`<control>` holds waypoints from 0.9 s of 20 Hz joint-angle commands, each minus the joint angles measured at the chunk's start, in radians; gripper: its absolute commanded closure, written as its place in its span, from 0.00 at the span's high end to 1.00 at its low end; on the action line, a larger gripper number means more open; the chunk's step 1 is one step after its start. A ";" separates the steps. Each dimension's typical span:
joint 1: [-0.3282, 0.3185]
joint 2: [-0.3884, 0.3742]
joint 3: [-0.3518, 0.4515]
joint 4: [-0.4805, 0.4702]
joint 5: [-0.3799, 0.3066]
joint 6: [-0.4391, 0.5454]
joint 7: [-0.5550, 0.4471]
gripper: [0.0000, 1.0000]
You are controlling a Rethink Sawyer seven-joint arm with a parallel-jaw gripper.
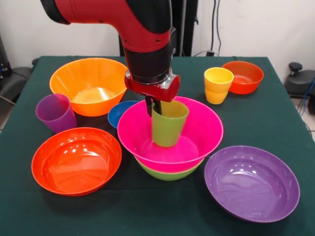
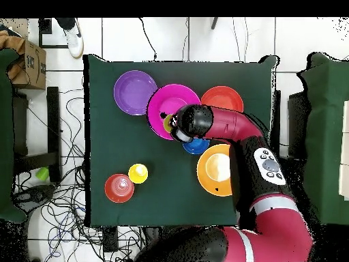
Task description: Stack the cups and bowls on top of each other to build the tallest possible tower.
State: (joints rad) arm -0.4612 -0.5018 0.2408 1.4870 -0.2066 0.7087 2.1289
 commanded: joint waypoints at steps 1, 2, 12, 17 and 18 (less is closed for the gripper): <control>0.006 0.064 0.013 -0.050 -0.066 -0.085 -0.025 0.00; 0.004 0.068 0.013 -0.051 -0.068 -0.090 -0.028 0.00; -0.013 0.088 0.026 -0.068 -0.062 -0.102 -0.045 0.00; -0.009 0.108 0.033 -0.106 -0.049 -0.106 -0.035 0.00; -0.010 0.110 0.034 -0.110 -0.048 -0.106 -0.035 0.00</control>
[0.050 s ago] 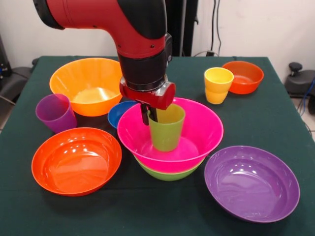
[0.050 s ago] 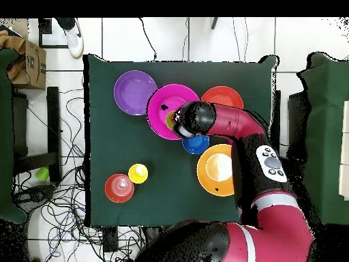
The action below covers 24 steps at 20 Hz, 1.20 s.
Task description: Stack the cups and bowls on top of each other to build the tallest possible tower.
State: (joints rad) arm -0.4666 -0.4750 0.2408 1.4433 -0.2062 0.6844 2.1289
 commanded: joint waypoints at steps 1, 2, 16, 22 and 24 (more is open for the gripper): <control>-0.005 0.085 0.035 -0.070 -0.048 -0.081 -0.035 0.00; -0.005 0.087 0.035 -0.074 -0.047 -0.080 -0.035 0.00; 0.012 0.097 0.036 -0.094 -0.034 -0.061 -0.018 0.00; 0.031 0.107 0.028 -0.101 -0.029 -0.067 0.008 0.00; 0.040 0.110 0.024 -0.099 -0.028 -0.076 0.024 0.00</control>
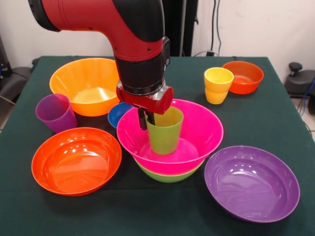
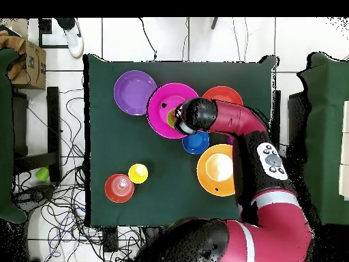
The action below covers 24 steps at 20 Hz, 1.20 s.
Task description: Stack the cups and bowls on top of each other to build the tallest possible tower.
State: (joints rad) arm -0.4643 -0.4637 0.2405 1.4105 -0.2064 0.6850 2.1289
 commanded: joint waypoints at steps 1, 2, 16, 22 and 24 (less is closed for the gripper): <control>0.042 0.098 0.022 -0.065 -0.027 -0.078 0.030 0.00; 0.045 0.098 0.020 -0.065 -0.027 -0.078 0.033 0.00; 0.064 0.107 0.008 -0.079 -0.015 -0.066 0.048 0.00; 0.062 0.091 0.009 -0.071 -0.009 -0.044 0.041 0.00; 0.062 0.090 0.009 -0.076 -0.009 -0.039 0.037 0.00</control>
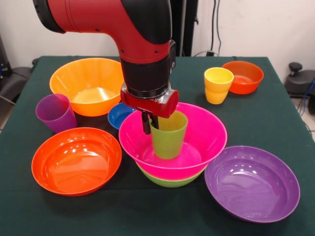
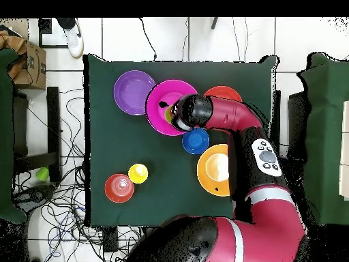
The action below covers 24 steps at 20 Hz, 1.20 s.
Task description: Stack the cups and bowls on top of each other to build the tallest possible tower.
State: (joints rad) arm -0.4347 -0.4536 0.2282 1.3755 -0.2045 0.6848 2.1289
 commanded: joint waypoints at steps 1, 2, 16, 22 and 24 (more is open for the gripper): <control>0.030 0.084 0.024 -0.042 -0.012 -0.042 0.032 0.00; 0.028 0.087 0.026 -0.043 -0.012 -0.043 0.030 0.00; 0.040 0.097 0.010 -0.052 -0.014 -0.059 0.053 0.00; 0.036 0.099 0.012 -0.053 -0.006 -0.044 0.047 1.00; 0.036 0.099 0.012 -0.050 -0.006 -0.046 0.048 1.00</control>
State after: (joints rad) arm -0.4273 -0.4411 0.2201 1.3627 -0.2028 0.6835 2.1289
